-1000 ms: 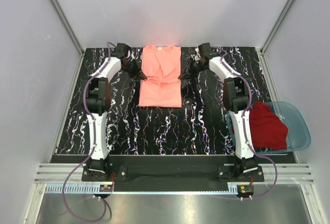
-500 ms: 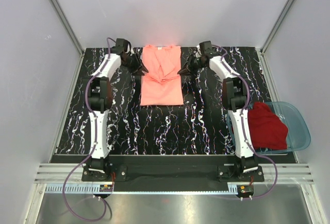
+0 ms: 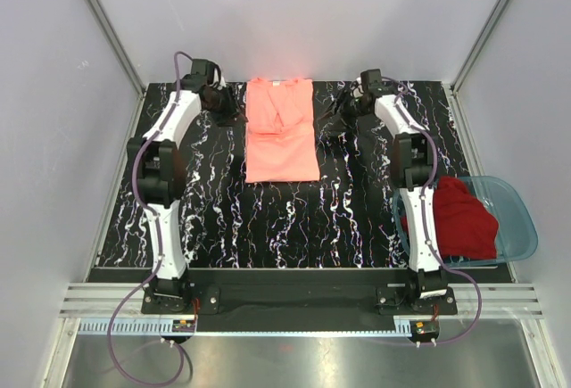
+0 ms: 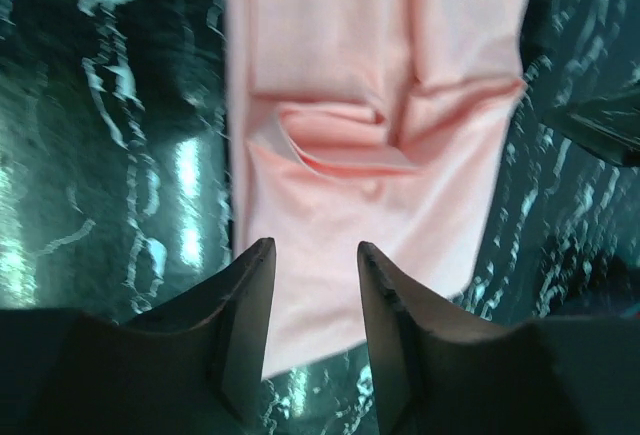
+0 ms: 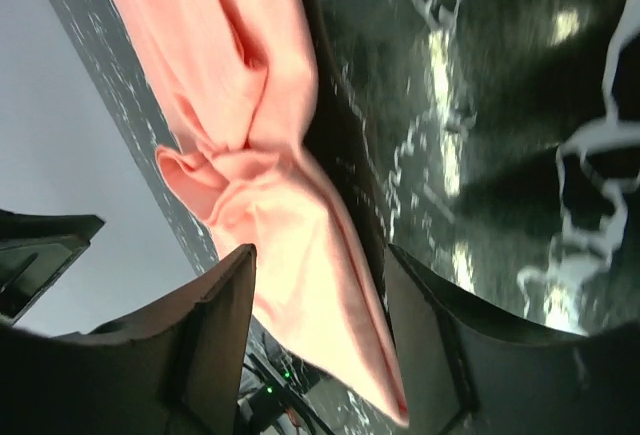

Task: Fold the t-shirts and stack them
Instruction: Fold the tshirt

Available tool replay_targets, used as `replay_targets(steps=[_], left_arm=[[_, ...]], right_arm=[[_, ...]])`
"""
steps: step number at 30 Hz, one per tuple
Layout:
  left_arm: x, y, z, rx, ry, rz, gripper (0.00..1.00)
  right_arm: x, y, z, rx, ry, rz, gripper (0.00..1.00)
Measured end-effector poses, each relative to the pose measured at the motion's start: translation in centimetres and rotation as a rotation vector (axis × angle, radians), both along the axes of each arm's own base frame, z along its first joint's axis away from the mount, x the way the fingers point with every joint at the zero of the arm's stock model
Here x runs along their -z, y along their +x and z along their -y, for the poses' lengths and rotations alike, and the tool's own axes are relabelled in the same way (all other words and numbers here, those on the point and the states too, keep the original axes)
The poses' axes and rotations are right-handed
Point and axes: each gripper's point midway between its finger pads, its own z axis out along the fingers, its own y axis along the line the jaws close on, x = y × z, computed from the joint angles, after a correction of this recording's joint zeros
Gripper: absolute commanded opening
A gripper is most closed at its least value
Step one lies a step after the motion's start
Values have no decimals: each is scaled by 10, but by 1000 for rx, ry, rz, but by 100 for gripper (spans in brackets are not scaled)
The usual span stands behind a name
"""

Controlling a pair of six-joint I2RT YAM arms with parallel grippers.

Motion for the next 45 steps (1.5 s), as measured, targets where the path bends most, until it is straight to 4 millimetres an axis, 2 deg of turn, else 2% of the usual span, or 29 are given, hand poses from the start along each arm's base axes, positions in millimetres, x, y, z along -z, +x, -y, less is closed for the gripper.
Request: replay_targets(steps=[3,6,7,10,13,17,23,28,33,40,43,45], left_arm=[[-9,-15,22,58,-37,35,32],[-3,-29,65,148,-98,47,27],[1,-33,74,167,-116,41,27],[13,-45,109,232,-177,12,25],[22,-42,122,249,-224,7,25],[41,-36,119,234,-246,-19,25],[69,-33,116,221,-244,-68,25],[83,-18,120,222,-243,-62,26],[84,14,117,197,-258,-15,27],[83,60,82,111,-288,39,32],[80,69,69,95,-282,51,40],[75,70,63,92,-273,58,41]], right_arm=[[-11,-17,0,-24,-23,-3,50],[-27,-37,-10,-61,-26,15,18],[-32,-41,-17,-75,-21,30,4],[-40,-48,-42,-115,3,69,0],[-37,-55,-63,-141,29,74,0],[-32,-54,-82,-145,80,70,0],[-9,-43,-84,-99,113,33,0],[-3,-37,-87,-67,136,18,0],[-3,-31,-89,-59,147,31,0],[21,-12,-93,-43,151,28,0],[29,-5,-94,-31,153,13,0],[28,-2,-93,-25,154,3,0]])
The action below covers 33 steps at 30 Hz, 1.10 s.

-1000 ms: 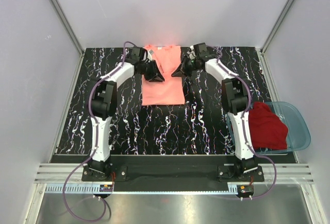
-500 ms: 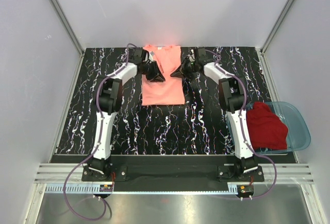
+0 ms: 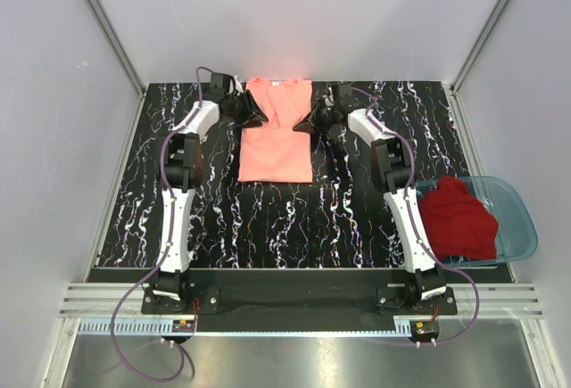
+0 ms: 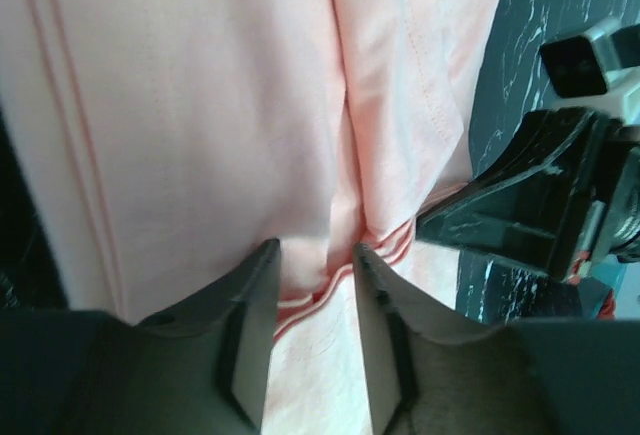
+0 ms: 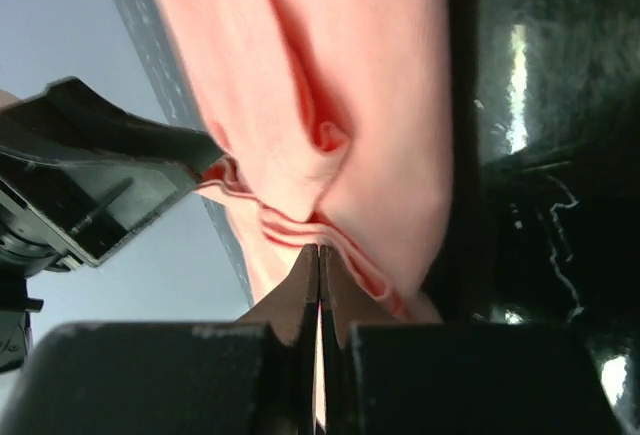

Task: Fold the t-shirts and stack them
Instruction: Fold the tshirt

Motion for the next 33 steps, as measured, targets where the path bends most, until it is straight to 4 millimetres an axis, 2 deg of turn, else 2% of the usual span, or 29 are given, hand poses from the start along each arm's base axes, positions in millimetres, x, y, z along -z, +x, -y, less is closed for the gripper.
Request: replay_targets(steps=[2,4,7,9,12,14,16,18,21,23,26,30,33], left_arm=[[-4,-7,-3,6,16,-9,41],[-15,-23,-5,18,33,-20,41],[-49,-54,-6,41,47,-9,41],[-75,-73,-5,57,51,20,40],[-110,-106,-1,88,52,82,38],[-114,-126,3,109,46,90,36],[-103,-145,6,126,42,55,29],[-83,-159,9,141,46,8,24],[-43,-185,4,147,72,-110,23],[-31,-191,-1,146,88,-148,22],[-23,-192,-4,148,104,-158,21],[-14,-195,-10,142,126,-166,21],[3,-210,-16,135,147,-217,21]], right_arm=[[-7,4,2,5,0,4,0],[-17,8,6,3,-8,15,0],[-28,9,15,-2,-37,40,5],[-30,0,22,-13,-66,28,9],[-36,-27,29,-50,-107,-6,15],[-43,-46,28,-83,-124,-18,17],[-53,-69,21,-130,-136,-14,16],[-60,-90,7,-180,-138,-7,13],[-60,-129,-20,-271,-138,-17,6],[-56,-148,-37,-323,-133,-29,2],[-51,-176,-61,-396,-121,-54,0],[-54,-188,-75,-433,-93,-55,0],[-50,-186,-78,-432,-80,-52,0]])
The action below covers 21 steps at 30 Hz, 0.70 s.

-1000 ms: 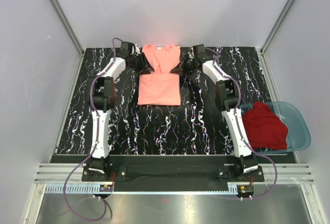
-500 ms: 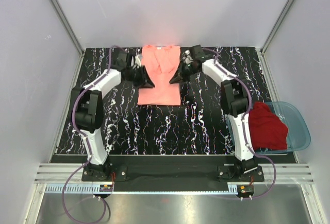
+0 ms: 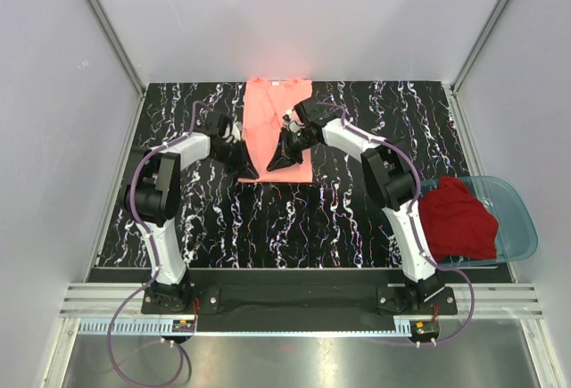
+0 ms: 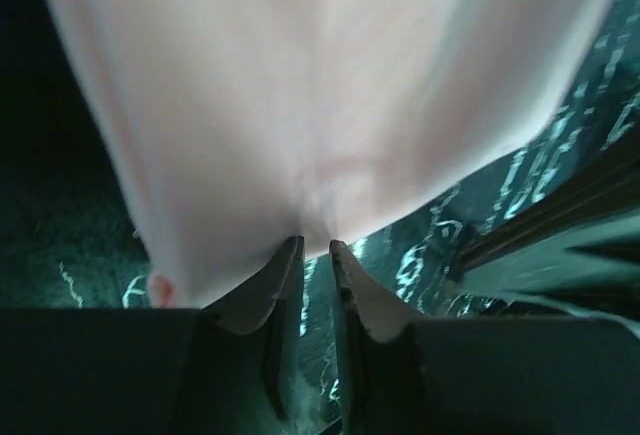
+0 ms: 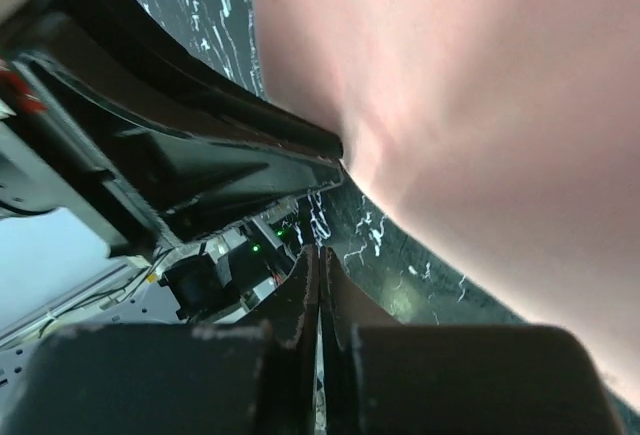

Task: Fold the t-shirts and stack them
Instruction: Fold the tshirt

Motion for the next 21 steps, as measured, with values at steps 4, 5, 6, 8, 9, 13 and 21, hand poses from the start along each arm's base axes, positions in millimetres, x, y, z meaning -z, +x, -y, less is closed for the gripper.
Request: replay_targets(steps=[4,5,6,8,9,13,21], left_arm=[[20,-19,-8,-14,30,-63,20],[21,-20,-10,-17,36,-70,20],[22,-20,-10,-18,39,-69,20],[22,-19,-13,-23,43,-66,19],[23,-18,-15,-26,44,-65,19],[24,-15,-25,-44,48,-64,18],[26,-20,-37,-55,57,-76,18]], right_arm=[[21,-2,0,0,-4,-26,0],[30,-3,1,0,-11,-37,0],[38,-5,2,1,-19,-47,0],[54,-11,6,1,-42,-75,0],[62,-16,10,1,-56,-91,0],[63,-19,15,1,-38,-73,0],[65,-39,71,59,-112,-50,0]])
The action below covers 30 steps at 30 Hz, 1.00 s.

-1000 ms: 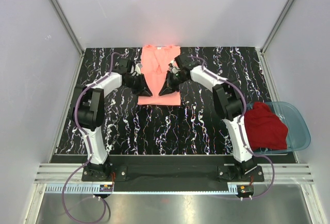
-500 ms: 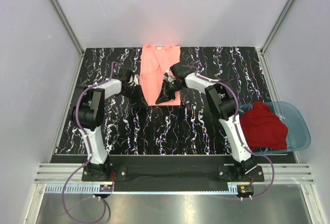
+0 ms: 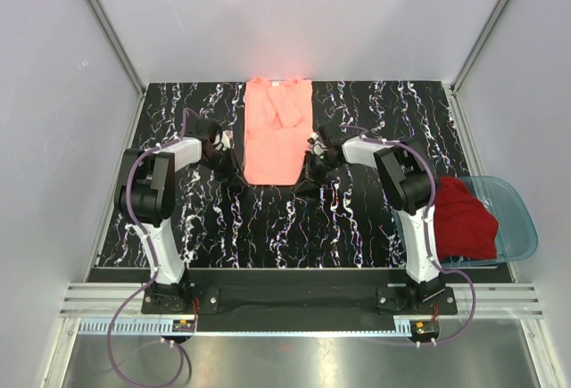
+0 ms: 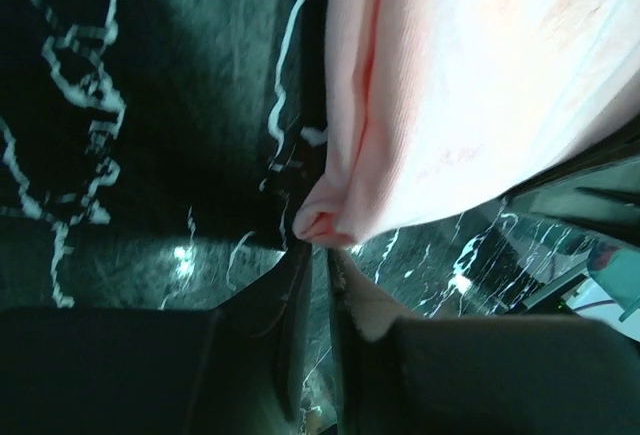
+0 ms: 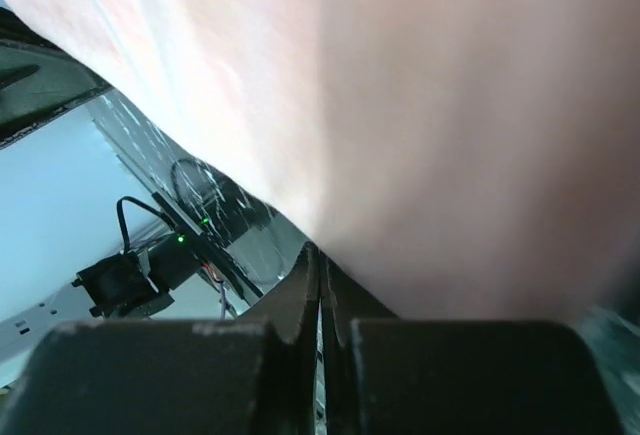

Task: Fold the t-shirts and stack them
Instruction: Fold the tshirt

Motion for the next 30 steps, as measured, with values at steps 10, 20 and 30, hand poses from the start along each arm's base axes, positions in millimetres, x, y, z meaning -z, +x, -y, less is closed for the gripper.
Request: replay_targets(steps=[10,20,30], left_arm=[[-44,-7,1,-4,-19,69,27],[-59,108,28,-55,-199,230,13],[-21,169,22,-137,-273,205,14]], right_arm=[[-25,-2,25,44,-30,58,2],[-59,101,7,213,109,140,4],[-42,169,-10,347,230,90,4]])
